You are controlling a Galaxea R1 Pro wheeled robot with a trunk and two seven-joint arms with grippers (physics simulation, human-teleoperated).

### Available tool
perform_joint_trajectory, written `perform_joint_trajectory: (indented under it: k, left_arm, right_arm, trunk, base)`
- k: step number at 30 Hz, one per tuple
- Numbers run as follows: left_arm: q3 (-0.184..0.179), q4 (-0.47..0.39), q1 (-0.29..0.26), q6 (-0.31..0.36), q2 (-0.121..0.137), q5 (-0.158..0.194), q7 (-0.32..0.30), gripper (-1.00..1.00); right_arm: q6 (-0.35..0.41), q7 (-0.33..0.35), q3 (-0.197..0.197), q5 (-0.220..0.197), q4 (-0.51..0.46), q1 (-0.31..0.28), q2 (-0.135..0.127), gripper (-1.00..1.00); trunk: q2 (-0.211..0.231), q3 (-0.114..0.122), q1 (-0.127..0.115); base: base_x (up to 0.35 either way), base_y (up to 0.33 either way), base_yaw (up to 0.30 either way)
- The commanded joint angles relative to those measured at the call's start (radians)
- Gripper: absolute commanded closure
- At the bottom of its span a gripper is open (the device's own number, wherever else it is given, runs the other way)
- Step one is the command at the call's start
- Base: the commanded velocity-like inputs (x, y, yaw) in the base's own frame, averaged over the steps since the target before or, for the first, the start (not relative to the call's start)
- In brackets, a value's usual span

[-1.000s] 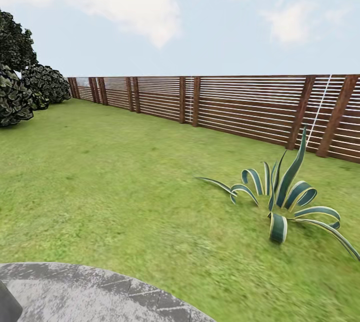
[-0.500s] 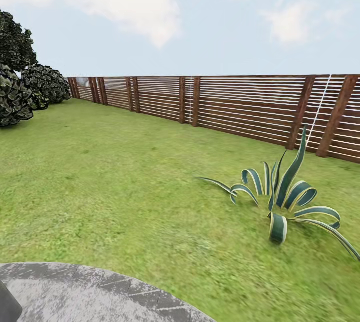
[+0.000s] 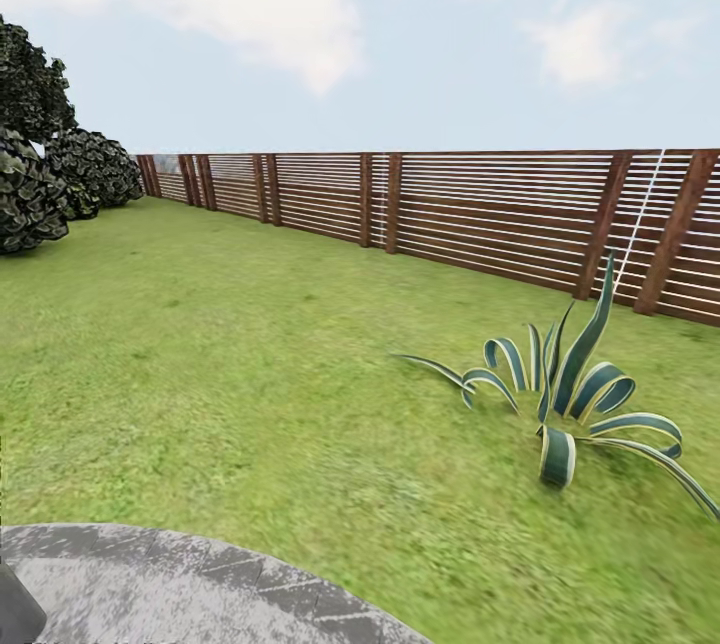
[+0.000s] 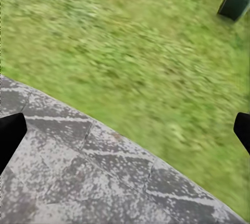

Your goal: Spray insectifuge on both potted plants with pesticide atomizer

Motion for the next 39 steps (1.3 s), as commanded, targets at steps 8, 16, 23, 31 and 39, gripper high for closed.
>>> perform_joint_trajectory:
  k: [8,16,23,31,39]
  left_arm:
    - [0.052,0.001,0.000,-0.009,0.001,0.000,0.001,-1.00]
    - [0.055,0.001,0.000,-0.018,0.002,0.000,0.003,-1.00]
    - [0.055,0.001,0.000,-0.019,0.002,0.000,0.003,-1.00]
    - [0.056,0.000,0.001,-0.019,0.010,0.000,0.003,-1.00]
    - [0.067,-0.002,0.001,-0.019,0.020,0.010,0.004,-1.00]
  right_arm:
    - [-0.002,-0.001,0.001,-0.002,0.003,-0.001,0.006,-1.00]
    - [-0.003,-0.001,0.001,-0.002,0.003,-0.001,0.008,-1.00]
    - [-0.004,-0.001,0.001,-0.003,0.004,-0.001,0.008,-1.00]
    - [-0.004,-0.001,0.001,-0.003,0.004,-0.001,0.008,-1.00]
    - [-0.004,-0.001,0.001,-0.003,0.004,-0.001,0.008,-1.00]
  trunk:
    - [-0.001,-0.004,0.000]
    - [-0.001,-0.009,0.000]
    - [-0.001,-0.012,0.000]
    - [-0.001,-0.015,0.000]
    - [-0.001,-0.019,0.000]
  base:
    - [0.000,0.000,0.226]
    - [0.000,0.000,0.267]
    - [0.000,-0.143,0.269]
    - [0.000,-0.064,0.271]
    - [0.000,-0.001,0.272]
